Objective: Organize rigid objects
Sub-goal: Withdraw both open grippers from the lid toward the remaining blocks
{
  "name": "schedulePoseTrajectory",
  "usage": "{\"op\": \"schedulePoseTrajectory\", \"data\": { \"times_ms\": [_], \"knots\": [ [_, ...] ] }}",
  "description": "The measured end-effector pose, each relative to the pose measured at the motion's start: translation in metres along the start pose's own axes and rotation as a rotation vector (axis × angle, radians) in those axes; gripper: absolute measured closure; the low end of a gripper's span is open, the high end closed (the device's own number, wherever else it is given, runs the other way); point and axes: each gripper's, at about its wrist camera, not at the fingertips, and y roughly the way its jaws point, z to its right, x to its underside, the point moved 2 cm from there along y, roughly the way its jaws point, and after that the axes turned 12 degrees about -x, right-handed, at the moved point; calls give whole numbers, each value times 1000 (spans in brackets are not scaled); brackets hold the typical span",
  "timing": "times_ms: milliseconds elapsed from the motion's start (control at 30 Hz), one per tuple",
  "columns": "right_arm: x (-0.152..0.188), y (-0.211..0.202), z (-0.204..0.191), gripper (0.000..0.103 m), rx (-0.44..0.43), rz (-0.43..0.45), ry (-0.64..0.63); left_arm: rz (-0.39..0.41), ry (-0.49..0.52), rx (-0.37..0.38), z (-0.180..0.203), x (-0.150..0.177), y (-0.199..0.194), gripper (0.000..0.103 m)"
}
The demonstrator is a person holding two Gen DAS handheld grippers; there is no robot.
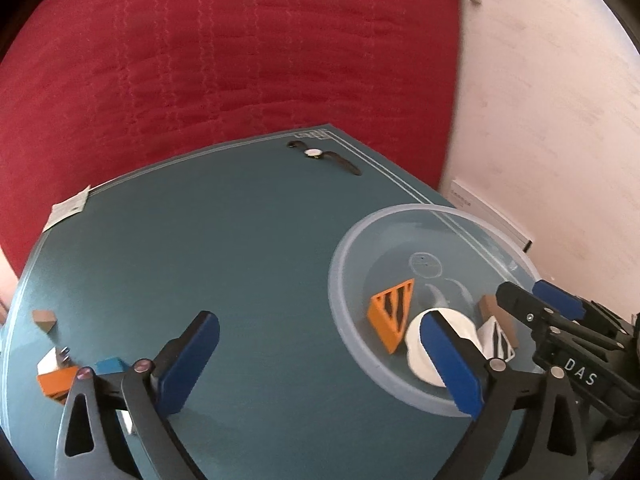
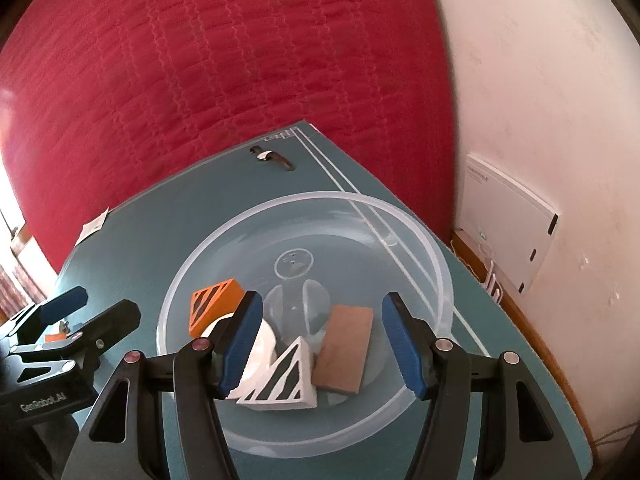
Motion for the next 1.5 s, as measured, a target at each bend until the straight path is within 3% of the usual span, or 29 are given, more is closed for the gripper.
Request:
{"op": "schedulePoseTrajectory", "data": {
  "times_ms": [833, 1333, 1500],
  "knots": [
    [22, -4, -44, 40, -42, -8, -119, -6, -78, -118, -69, 32, -20, 1],
    [41, -9, -84, 35, -86, -11, -231, -108, -208, -334, -145, 73, -23, 1],
    [47, -7, -94, 35, -102, -28, -250, -139, -244, -371, -164, 89, -25, 1]
  ]
}}
